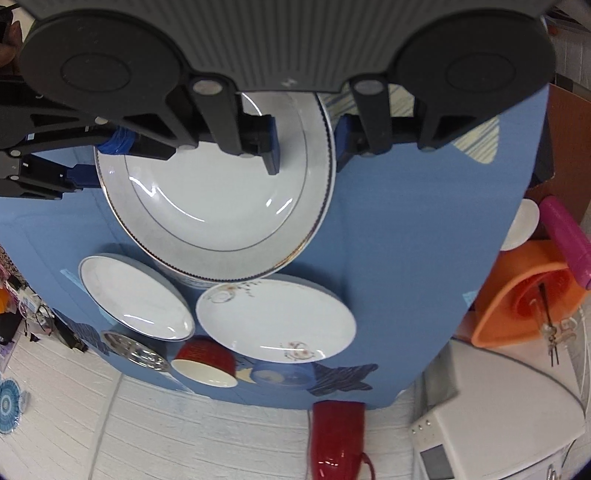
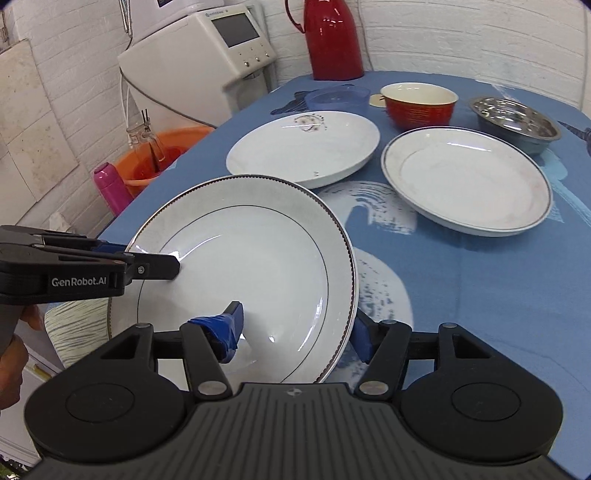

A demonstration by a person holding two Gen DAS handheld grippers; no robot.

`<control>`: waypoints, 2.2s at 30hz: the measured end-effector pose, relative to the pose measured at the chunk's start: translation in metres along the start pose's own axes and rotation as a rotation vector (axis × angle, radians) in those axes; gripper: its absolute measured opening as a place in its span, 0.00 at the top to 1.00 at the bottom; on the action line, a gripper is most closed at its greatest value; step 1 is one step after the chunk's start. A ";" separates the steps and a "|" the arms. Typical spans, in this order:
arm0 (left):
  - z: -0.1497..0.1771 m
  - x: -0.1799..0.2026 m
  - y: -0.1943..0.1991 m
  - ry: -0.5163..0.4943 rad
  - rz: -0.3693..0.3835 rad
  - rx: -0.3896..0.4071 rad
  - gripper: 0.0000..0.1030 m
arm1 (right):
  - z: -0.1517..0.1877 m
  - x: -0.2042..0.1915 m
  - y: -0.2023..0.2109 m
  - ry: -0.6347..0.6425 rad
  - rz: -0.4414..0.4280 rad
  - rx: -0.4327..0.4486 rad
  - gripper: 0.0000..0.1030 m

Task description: Organize plates and bowls

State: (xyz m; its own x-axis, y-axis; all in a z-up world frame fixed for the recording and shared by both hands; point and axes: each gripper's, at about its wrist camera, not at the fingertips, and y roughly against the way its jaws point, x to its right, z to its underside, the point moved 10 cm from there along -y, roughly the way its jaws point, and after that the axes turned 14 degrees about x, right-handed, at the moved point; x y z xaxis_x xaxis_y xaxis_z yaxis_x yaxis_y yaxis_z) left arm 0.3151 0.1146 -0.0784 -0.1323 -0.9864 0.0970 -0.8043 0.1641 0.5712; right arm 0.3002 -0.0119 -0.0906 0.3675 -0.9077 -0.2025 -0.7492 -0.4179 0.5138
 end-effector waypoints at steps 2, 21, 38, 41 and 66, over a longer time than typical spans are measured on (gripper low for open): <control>0.003 -0.011 -0.005 0.011 -0.007 -0.010 0.88 | 0.002 -0.007 -0.009 0.011 -0.005 -0.019 0.54; 0.004 -0.031 -0.026 0.076 0.011 0.006 0.80 | 0.000 -0.019 -0.022 0.081 -0.022 -0.032 0.51; -0.103 -0.065 -0.074 0.120 0.027 0.093 0.25 | -0.139 0.053 -0.083 0.190 0.129 0.052 0.49; -0.103 -0.071 -0.104 0.163 0.029 0.036 0.25 | -0.144 0.066 -0.121 0.152 0.119 -0.006 0.49; -0.095 -0.070 -0.153 0.150 0.004 -0.029 0.83 | -0.107 0.057 -0.165 0.063 0.052 -0.031 0.54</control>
State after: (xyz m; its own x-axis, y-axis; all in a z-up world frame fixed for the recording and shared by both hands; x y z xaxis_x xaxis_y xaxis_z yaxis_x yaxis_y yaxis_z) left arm 0.5023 0.1590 -0.0953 -0.0455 -0.9748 0.2186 -0.7865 0.1699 0.5938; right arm 0.5039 0.0089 -0.0979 0.3628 -0.9238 -0.1225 -0.7511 -0.3677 0.5483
